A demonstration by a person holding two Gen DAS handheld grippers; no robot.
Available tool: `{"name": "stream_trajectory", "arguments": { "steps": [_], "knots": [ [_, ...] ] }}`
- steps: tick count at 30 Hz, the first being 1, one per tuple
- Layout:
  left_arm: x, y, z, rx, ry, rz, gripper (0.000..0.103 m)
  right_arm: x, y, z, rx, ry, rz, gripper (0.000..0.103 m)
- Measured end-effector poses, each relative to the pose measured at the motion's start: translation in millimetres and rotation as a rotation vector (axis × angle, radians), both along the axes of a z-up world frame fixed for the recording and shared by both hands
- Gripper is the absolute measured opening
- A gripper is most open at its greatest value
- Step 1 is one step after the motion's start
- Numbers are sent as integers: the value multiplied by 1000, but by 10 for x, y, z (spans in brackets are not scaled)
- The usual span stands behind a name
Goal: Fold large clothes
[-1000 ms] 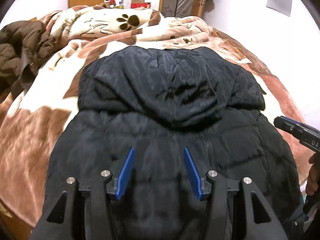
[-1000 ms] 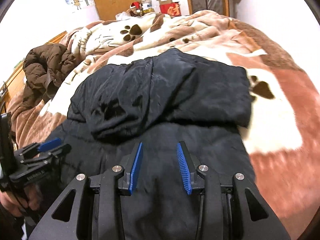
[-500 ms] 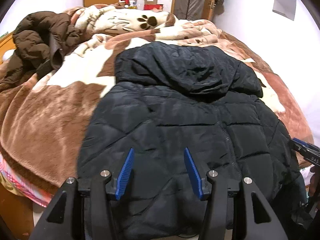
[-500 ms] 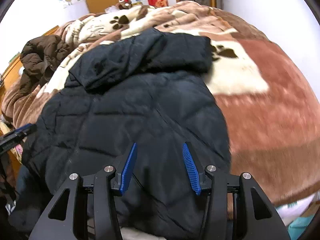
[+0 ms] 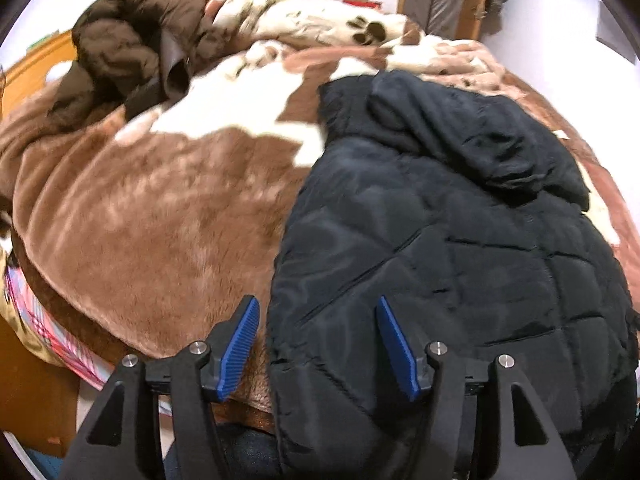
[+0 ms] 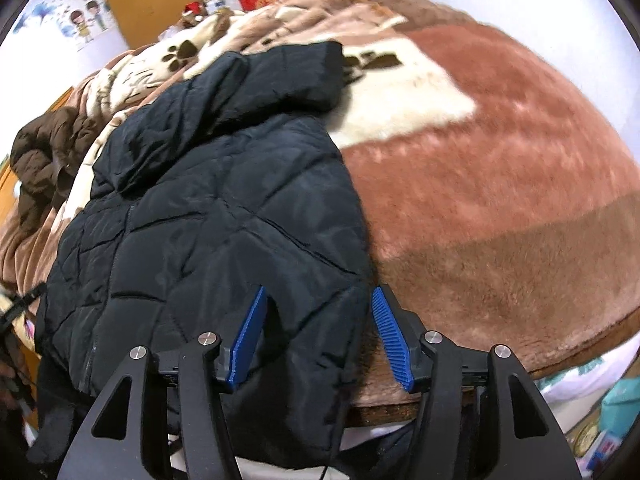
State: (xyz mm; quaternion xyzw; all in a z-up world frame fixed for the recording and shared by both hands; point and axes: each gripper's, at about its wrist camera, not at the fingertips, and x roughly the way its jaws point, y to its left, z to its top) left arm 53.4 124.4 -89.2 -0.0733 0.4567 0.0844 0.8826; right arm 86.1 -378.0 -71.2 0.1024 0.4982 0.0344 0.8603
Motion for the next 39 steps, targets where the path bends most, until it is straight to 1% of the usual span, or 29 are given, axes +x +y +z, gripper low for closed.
{"name": "stream_trajectory", "arguments": {
  "steps": [3,5,7,9,11,13,16,17,18,19,20,21,22,23,24,26,29,32,35,39],
  "knots": [
    [-9,7,-131,-30,22,-6,64,-6,-42,-103,44,40,-1,57],
    [0,-29,-162,-44,30,-21,66,-8,-39,-124,59,48,5,57],
    [4,-85,-174,-32,32,-32,68,-6,-26,-144,67,56,16,57],
    [17,-134,-213,-43,40,-43,73,1,-7,-178,99,73,31,57],
    [41,-184,-271,-39,59,-49,75,5,29,-210,107,85,49,57],
    [66,-186,-310,-39,69,-39,77,9,55,-234,94,92,56,57],
    [107,-164,-369,-65,88,-13,78,25,41,-273,114,114,51,56],
    [115,-166,-376,-64,94,-12,76,26,45,-270,116,117,55,54],
    [113,-178,-374,-60,96,-17,69,26,64,-255,111,118,66,45],
    [106,-198,-363,-57,96,-24,65,25,86,-240,102,117,71,39],
    [94,-223,-343,-54,92,-33,54,23,117,-213,96,114,81,34],
    [84,-239,-316,-49,88,-42,46,16,136,-174,103,107,91,24],
    [70,-257,-276,-46,82,-50,35,17,147,-141,110,103,94,17],
    [53,-272,-215,-49,72,-60,26,17,156,-94,114,95,98,16],
    [45,-280,-142,-54,58,-67,21,12,158,-35,123,83,103,14],
    [8,-287,36,-71,16,-80,18,1,148,83,150,59,103,13],
    [-47,-271,323,-114,-53,-91,17,-43,113,347,190,2,112,12],
    [-125,-262,585,-125,-110,-108,16,-129,89,599,207,-49,128,12],
    [-259,-215,785,-159,-155,-115,16,-257,25,737,227,-74,130,12],
    [-484,-120,955,-229,-187,-108,16,-505,-103,861,281,-90,112,12]
  ]
}}
